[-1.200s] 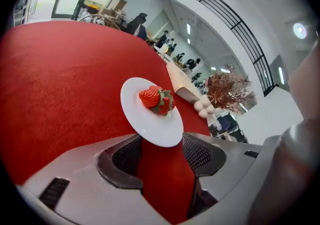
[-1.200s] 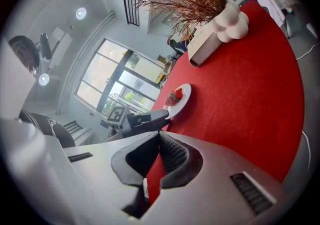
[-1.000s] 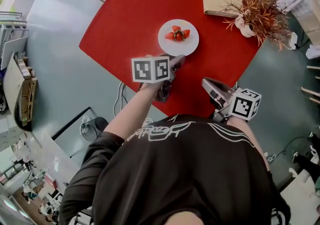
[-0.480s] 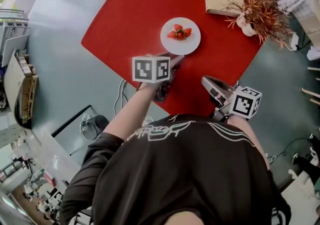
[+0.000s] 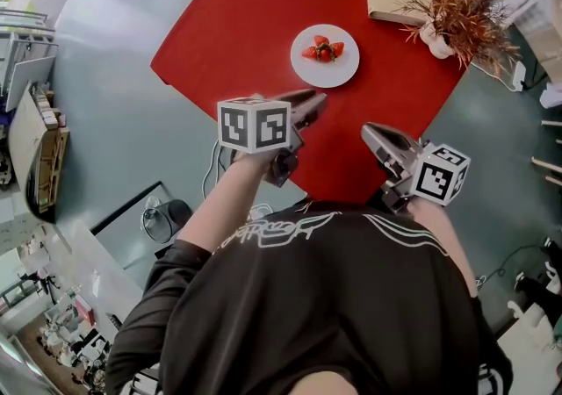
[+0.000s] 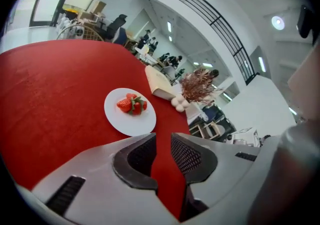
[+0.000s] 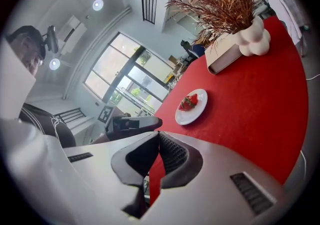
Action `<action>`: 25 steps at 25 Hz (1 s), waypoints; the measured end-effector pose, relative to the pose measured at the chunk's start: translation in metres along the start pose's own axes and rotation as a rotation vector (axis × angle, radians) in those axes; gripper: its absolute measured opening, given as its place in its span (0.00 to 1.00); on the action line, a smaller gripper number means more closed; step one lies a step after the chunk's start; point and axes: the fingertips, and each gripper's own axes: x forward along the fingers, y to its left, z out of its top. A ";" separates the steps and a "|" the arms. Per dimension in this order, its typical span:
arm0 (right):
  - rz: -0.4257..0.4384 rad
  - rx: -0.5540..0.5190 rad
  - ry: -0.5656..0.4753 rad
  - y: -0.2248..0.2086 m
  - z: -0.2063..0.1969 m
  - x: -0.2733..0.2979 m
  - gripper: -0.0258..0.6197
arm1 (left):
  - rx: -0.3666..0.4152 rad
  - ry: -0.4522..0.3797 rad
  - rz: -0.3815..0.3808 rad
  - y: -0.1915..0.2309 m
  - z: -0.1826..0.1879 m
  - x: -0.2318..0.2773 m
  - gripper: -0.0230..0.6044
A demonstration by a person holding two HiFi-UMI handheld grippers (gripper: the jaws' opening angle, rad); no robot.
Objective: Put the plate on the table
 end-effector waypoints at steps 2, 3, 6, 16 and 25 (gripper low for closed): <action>0.003 -0.010 -0.016 0.005 0.001 -0.003 0.05 | 0.024 0.014 -0.038 -0.014 -0.004 -0.010 0.09; 0.002 -0.016 -0.025 0.008 0.002 -0.006 0.05 | 0.037 0.016 -0.061 -0.022 -0.007 -0.015 0.06; 0.006 -0.048 -0.047 0.022 0.002 -0.012 0.05 | 0.090 -0.008 -0.154 -0.052 -0.012 -0.036 0.05; 0.028 -0.213 -0.112 0.093 -0.005 -0.031 0.05 | 0.190 -0.152 -0.357 -0.119 -0.029 -0.108 0.05; 0.083 -0.187 -0.159 0.128 -0.018 -0.053 0.05 | 0.128 -0.227 -0.384 -0.133 -0.048 -0.133 0.05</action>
